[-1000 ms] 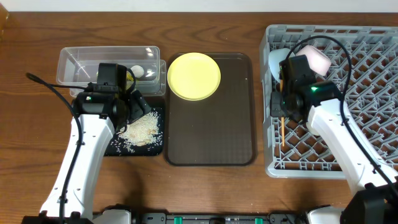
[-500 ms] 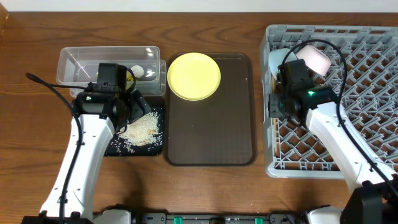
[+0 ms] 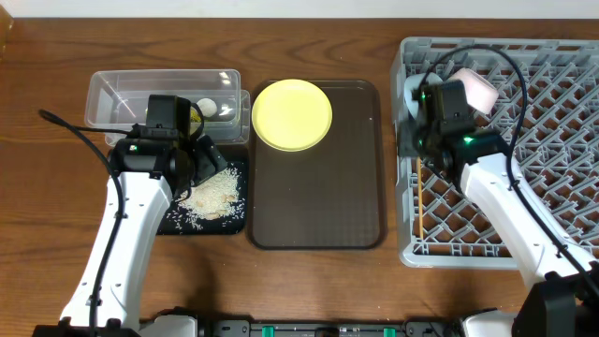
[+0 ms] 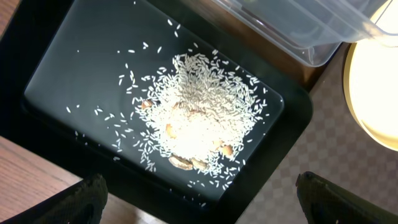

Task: Sort waste into correct bins and load items into the dishwasher rack
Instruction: 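Move the right gripper to the yellow plate edge and grasp it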

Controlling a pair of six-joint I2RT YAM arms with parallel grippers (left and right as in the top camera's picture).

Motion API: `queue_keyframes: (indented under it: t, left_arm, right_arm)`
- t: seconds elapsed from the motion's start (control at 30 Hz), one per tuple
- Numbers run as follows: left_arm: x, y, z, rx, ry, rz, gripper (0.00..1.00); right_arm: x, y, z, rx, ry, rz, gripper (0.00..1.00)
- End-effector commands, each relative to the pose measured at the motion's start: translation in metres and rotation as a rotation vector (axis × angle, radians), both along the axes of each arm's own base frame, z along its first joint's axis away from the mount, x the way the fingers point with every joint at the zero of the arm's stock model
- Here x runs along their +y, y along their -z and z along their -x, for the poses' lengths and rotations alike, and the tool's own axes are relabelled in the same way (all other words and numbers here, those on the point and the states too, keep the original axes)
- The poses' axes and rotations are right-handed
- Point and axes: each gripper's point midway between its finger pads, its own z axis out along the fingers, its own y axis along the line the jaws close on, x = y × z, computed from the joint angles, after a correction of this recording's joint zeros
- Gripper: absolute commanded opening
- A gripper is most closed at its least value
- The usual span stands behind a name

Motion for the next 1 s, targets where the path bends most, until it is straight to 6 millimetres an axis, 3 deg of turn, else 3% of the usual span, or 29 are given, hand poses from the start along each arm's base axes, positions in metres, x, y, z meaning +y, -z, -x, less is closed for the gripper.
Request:
queue_keyframes:
  t: [0.0,0.1,0.2,0.4,0.5,0.7,0.97]
  left_arm:
    - [0.004,-0.004,-0.001,-0.012,-0.014,-0.013,0.99]
    - [0.004,-0.004,-0.001,-0.012,-0.014,-0.013,0.99]
    - [0.004,-0.004,-0.001,-0.011,-0.014,-0.013,1.00]
    - [0.004,-0.004,-0.001,-0.011,-0.014,-0.013,0.99]
    - [0.004,-0.004,-0.001,-0.011,-0.014,-0.014,0.99]
    - [0.004,-0.004,-0.001,-0.011,-0.014,-0.013,0.99]
    - [0.004,-0.004,-0.001,-0.011,-0.014,-0.013,0.99]
  right_arm:
    - [0.051,-0.020,-0.005,-0.073,-0.170,-0.142,0.34]
    - [0.078,-0.034,-0.014,-0.162,-0.230,-0.173,0.40]
    - [0.099,-0.031,-0.021,-0.198,-0.257,-0.174,0.44]
    - [0.124,0.015,-0.033,-0.154,-0.200,-0.174,0.50]
    - [0.130,0.040,-0.043,-0.138,-0.162,-0.187,0.65]
    - [0.135,0.084,-0.052,-0.076,-0.094,-0.217,0.67]
    - [0.149,0.110,-0.060,-0.042,-0.102,-0.201,0.66]
